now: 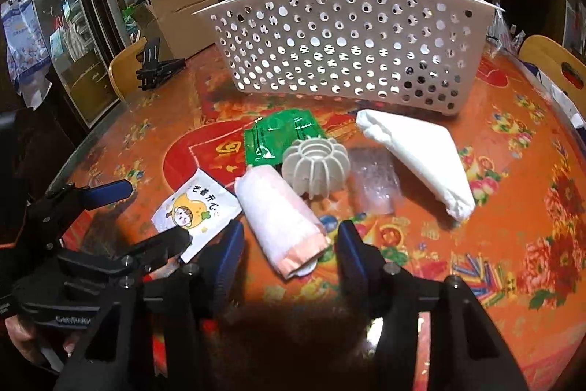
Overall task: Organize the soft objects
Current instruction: 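Move the right gripper back and grasp the pink-white rolled towel, then grasp the printed tissue packet with the left gripper while the right holds the towel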
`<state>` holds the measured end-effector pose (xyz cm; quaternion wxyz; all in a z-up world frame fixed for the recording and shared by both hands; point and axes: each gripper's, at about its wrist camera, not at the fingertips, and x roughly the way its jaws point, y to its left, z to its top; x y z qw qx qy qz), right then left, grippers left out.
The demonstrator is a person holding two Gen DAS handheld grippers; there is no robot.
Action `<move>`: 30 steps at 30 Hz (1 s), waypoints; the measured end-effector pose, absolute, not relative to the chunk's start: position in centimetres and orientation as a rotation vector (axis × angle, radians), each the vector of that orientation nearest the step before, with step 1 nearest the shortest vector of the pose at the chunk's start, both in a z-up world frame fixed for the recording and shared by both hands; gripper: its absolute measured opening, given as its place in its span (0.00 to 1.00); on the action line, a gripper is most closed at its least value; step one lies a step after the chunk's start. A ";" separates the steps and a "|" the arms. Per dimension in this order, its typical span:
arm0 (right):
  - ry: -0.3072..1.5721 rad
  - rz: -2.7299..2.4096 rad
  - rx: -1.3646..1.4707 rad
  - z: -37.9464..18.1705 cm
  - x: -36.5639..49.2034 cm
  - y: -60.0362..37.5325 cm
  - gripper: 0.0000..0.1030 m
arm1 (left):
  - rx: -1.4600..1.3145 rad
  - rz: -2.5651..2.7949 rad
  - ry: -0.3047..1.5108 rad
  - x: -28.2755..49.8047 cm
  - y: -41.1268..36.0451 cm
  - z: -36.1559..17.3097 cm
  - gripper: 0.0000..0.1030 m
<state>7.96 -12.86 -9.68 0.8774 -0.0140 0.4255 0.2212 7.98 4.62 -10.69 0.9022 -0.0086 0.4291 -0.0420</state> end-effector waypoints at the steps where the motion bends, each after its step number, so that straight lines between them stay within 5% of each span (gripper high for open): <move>1: 0.887 0.463 -0.034 -9.7 8.1 -12.8 0.50 | -0.017 -0.088 0.887 8.0 4.6 -10.7 0.93; 11: 0.868 0.482 -0.089 -9.5 7.6 -12.6 0.36 | 0.002 -0.101 0.895 8.1 3.7 -10.9 0.93; 22: 0.832 0.469 -0.072 -8.5 5.9 -15.0 0.34 | 0.029 -0.124 0.893 8.3 2.1 -11.1 0.93; 25: 0.835 0.471 -0.071 -8.6 5.5 -15.4 0.34 | 0.025 -0.133 0.888 8.3 1.9 -11.0 0.87; 30: 0.846 0.478 -0.063 -9.1 5.2 -15.8 0.34 | 0.035 -0.158 0.872 8.0 1.5 -10.6 0.61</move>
